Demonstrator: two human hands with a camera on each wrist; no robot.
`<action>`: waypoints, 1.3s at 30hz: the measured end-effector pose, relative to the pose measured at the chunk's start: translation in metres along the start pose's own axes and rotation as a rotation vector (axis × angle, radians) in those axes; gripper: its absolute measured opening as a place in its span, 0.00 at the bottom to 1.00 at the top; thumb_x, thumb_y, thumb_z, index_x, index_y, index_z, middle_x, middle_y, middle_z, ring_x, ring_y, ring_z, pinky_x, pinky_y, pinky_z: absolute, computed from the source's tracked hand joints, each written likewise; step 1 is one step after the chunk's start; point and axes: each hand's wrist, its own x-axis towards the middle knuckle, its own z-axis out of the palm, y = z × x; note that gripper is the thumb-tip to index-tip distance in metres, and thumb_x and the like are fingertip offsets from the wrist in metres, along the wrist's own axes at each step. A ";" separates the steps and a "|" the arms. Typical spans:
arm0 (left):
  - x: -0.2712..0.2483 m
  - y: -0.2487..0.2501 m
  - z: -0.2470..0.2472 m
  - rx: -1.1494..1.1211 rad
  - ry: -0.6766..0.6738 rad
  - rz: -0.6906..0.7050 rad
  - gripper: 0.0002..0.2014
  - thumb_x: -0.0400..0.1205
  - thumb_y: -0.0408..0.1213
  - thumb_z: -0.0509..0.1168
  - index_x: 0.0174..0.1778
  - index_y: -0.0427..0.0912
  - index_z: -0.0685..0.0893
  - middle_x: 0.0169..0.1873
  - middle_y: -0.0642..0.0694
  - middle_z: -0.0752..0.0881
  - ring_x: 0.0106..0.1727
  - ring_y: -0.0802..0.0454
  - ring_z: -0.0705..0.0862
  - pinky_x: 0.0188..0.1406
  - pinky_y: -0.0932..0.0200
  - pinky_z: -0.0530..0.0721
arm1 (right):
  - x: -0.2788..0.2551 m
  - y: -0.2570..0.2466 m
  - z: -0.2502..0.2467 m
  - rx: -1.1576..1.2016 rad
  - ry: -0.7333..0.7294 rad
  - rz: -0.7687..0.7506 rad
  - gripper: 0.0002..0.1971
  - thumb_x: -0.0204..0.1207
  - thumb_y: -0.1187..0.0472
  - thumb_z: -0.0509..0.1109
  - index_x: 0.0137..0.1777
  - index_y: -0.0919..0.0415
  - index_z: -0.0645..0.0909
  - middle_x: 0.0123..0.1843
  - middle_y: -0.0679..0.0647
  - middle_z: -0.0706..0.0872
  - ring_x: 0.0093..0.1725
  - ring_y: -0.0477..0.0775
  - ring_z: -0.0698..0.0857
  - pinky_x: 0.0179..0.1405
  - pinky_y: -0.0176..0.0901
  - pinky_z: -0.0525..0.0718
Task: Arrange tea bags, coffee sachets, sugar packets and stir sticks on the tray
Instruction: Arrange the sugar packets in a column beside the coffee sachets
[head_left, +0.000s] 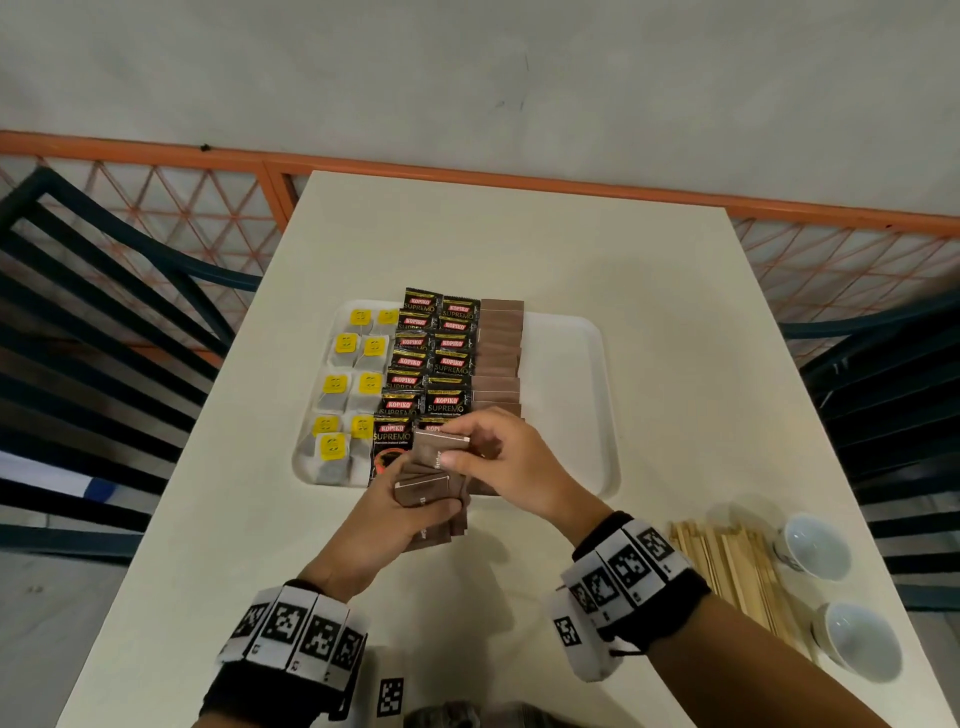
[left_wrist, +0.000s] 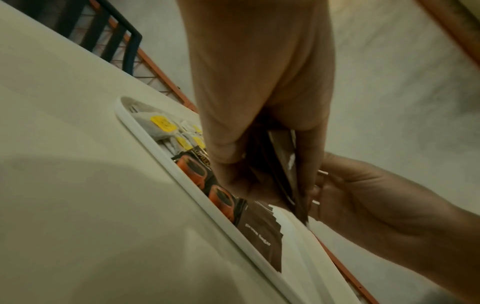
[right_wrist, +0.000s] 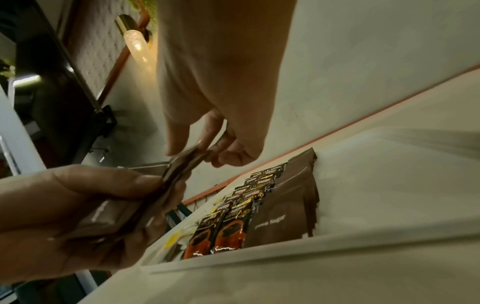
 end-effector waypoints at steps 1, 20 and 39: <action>0.001 0.001 0.001 0.006 -0.013 -0.002 0.18 0.73 0.23 0.71 0.55 0.42 0.79 0.41 0.45 0.91 0.41 0.53 0.89 0.37 0.58 0.87 | 0.000 -0.001 -0.001 0.050 0.002 0.025 0.11 0.71 0.61 0.75 0.53 0.54 0.84 0.51 0.54 0.86 0.48 0.49 0.86 0.47 0.34 0.83; 0.006 -0.008 -0.026 -0.054 0.140 -0.025 0.15 0.75 0.25 0.70 0.54 0.45 0.82 0.39 0.47 0.91 0.40 0.55 0.90 0.33 0.61 0.86 | 0.008 0.029 -0.038 0.220 0.249 0.337 0.12 0.77 0.70 0.64 0.53 0.53 0.80 0.42 0.58 0.83 0.39 0.52 0.81 0.39 0.38 0.81; 0.010 -0.009 -0.019 -0.091 0.145 -0.040 0.18 0.73 0.26 0.71 0.55 0.49 0.81 0.45 0.45 0.89 0.47 0.47 0.88 0.38 0.56 0.87 | 0.022 0.053 -0.022 -0.361 0.257 0.176 0.13 0.76 0.66 0.68 0.60 0.61 0.83 0.48 0.53 0.75 0.37 0.41 0.74 0.41 0.11 0.70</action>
